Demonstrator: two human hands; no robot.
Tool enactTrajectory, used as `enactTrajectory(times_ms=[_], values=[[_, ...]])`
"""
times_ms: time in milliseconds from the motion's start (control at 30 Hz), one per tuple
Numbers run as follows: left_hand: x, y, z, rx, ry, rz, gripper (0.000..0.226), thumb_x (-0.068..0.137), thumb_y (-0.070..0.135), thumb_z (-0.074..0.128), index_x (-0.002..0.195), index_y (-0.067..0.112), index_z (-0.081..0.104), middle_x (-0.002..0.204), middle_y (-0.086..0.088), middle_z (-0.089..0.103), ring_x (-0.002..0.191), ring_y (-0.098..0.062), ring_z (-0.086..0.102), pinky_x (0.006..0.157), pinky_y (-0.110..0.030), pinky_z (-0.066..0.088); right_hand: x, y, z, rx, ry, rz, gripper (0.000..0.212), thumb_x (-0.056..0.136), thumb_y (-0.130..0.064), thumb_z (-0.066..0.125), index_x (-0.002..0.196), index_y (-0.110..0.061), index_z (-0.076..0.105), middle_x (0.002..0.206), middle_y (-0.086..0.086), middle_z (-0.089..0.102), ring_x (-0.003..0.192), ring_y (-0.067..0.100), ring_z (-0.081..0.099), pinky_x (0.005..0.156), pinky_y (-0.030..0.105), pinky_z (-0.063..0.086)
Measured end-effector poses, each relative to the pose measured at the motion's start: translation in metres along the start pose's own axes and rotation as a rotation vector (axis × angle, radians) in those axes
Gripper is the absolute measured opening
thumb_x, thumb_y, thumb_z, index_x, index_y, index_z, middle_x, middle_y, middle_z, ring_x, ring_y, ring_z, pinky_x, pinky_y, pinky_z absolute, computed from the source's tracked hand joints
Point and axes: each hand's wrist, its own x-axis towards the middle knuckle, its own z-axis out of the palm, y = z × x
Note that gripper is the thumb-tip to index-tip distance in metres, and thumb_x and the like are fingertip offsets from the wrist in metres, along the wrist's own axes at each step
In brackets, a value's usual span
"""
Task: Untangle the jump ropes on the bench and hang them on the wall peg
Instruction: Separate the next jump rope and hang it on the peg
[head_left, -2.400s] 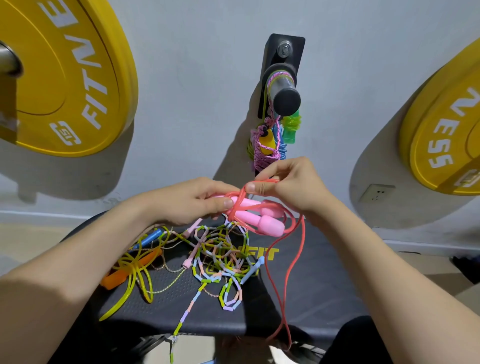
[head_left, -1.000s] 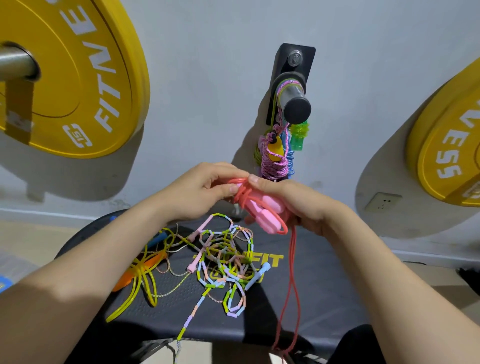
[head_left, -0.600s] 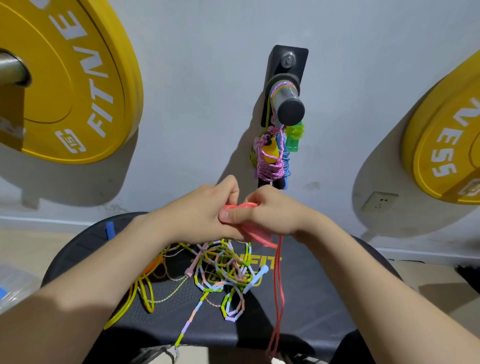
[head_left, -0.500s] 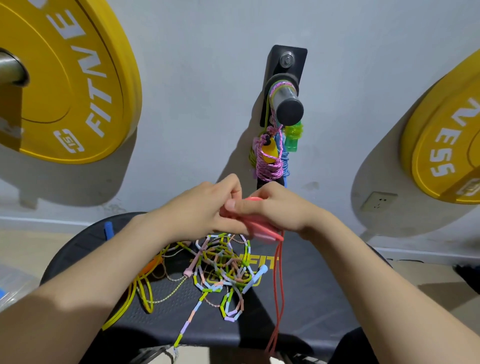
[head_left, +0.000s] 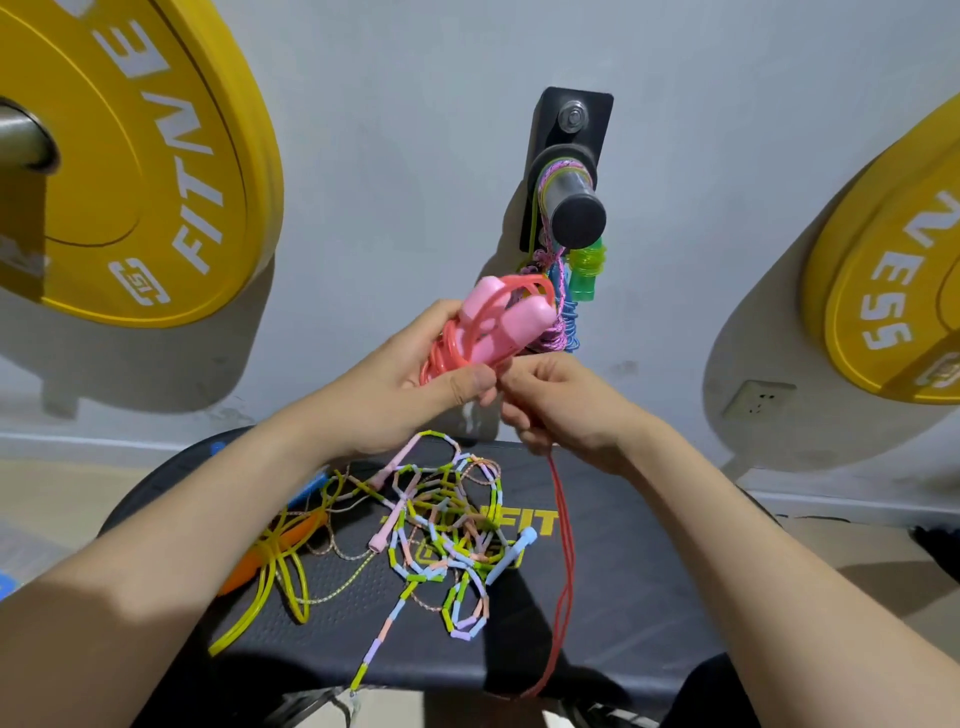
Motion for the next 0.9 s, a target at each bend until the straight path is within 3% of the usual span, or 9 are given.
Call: enactTrajectory(times_ms=[67, 133, 200, 333, 467, 600, 667, 733, 900], values=[[-0.001, -0.005, -0.009, 0.091, -0.016, -0.042, 0.036, 0.106, 0.003, 0.057, 0.139, 0.000, 0.043, 0.098, 0.011, 0.071, 0.079, 0.009, 0.062, 0.071, -0.006, 0.046, -0.002, 0.000, 0.006, -0.017, -0.086, 0.090, 0.040, 0.116, -0.031, 0.040, 0.096, -0.019, 0.073, 0.061, 0.001, 0.044, 0.045, 0.017, 0.050, 0.047, 0.026, 0.047], [-0.003, -0.011, -0.018, 0.209, 0.004, -0.111, 0.031, 0.107, 0.010, 0.059, 0.135, 0.009, 0.046, 0.092, 0.027, 0.067, 0.077, 0.012, 0.059, 0.070, -0.009, 0.045, -0.005, -0.003, 0.007, -0.066, -0.128, 0.219, 0.041, 0.116, -0.036, 0.037, 0.111, -0.013, 0.071, 0.061, 0.000, 0.041, 0.047, 0.018, 0.049, 0.048, 0.028, 0.049], [-0.003, -0.020, -0.027, 0.406, 0.076, -0.175, 0.031, 0.105, 0.023, 0.064, 0.131, 0.020, 0.049, 0.100, 0.021, 0.064, 0.087, 0.000, 0.060, 0.077, -0.025, 0.044, -0.011, -0.004, 0.008, -0.165, -0.185, 0.335, 0.043, 0.116, -0.035, 0.035, 0.120, -0.007, 0.067, 0.059, 0.000, 0.042, 0.043, 0.016, 0.042, 0.045, 0.028, 0.042], [-0.002, -0.035, -0.042, 0.688, 0.185, -0.283, 0.036, 0.098, 0.033, 0.072, 0.128, 0.021, 0.054, 0.098, 0.002, 0.063, 0.090, -0.024, 0.059, 0.074, -0.035, 0.040, -0.027, -0.014, 0.019, -0.543, -0.330, 0.440, 0.041, 0.113, -0.045, 0.040, 0.116, -0.012, 0.065, 0.065, 0.003, 0.039, 0.045, 0.017, 0.041, 0.047, 0.028, 0.039], [-0.002, -0.042, -0.035, 0.879, 0.087, -0.380, 0.045, 0.096, 0.047, 0.072, 0.129, 0.023, 0.052, 0.109, -0.009, 0.067, 0.102, -0.037, 0.063, 0.084, -0.047, 0.053, -0.036, -0.031, 0.037, -1.101, -0.299, 0.065, 0.042, 0.108, -0.049, 0.050, 0.084, -0.015, 0.054, 0.070, -0.001, 0.053, 0.066, 0.023, 0.050, 0.057, 0.036, 0.037], [-0.004, -0.036, -0.010, 1.003, -0.123, -0.358, 0.035, 0.091, 0.043, 0.073, 0.122, 0.038, 0.056, 0.114, 0.003, 0.070, 0.112, -0.032, 0.064, 0.084, -0.043, 0.054, -0.033, -0.033, 0.045, -1.333, -0.075, -0.221, 0.026, 0.107, -0.042, 0.052, 0.089, -0.023, 0.051, 0.079, 0.003, 0.055, 0.078, 0.034, 0.058, 0.061, 0.037, 0.038], [-0.005, -0.034, -0.001, 0.984, -0.243, -0.322, 0.024, 0.088, 0.040, 0.077, 0.104, 0.038, 0.058, 0.096, 0.010, 0.066, 0.106, -0.029, 0.066, 0.080, -0.040, 0.051, -0.027, -0.029, 0.036, -1.285, 0.112, -0.262, 0.027, 0.105, -0.044, 0.054, 0.088, -0.024, 0.050, 0.083, 0.007, 0.064, 0.081, 0.038, 0.062, 0.062, 0.040, 0.046], [-0.005, -0.029, 0.002, 0.904, -0.261, -0.245, 0.026, 0.088, 0.040, 0.081, 0.105, 0.035, 0.062, 0.093, 0.008, 0.067, 0.100, -0.025, 0.065, 0.080, -0.037, 0.048, -0.018, -0.024, 0.014, -1.094, 0.282, -0.252, 0.038, 0.105, -0.047, 0.056, 0.085, -0.016, 0.062, 0.077, 0.006, 0.068, 0.075, 0.031, 0.062, 0.066, 0.041, 0.049], [-0.002, -0.012, 0.004, 0.415, -0.205, -0.087, 0.030, 0.089, 0.025, 0.085, 0.114, 0.028, 0.068, 0.097, 0.005, 0.070, 0.090, -0.016, 0.067, 0.083, -0.036, 0.054, -0.006, -0.005, -0.032, -0.376, 0.447, -0.164, 0.030, 0.091, -0.035, 0.083, 0.072, -0.013, 0.078, 0.057, -0.010, 0.065, 0.054, 0.003, 0.053, 0.055, 0.017, 0.043]])
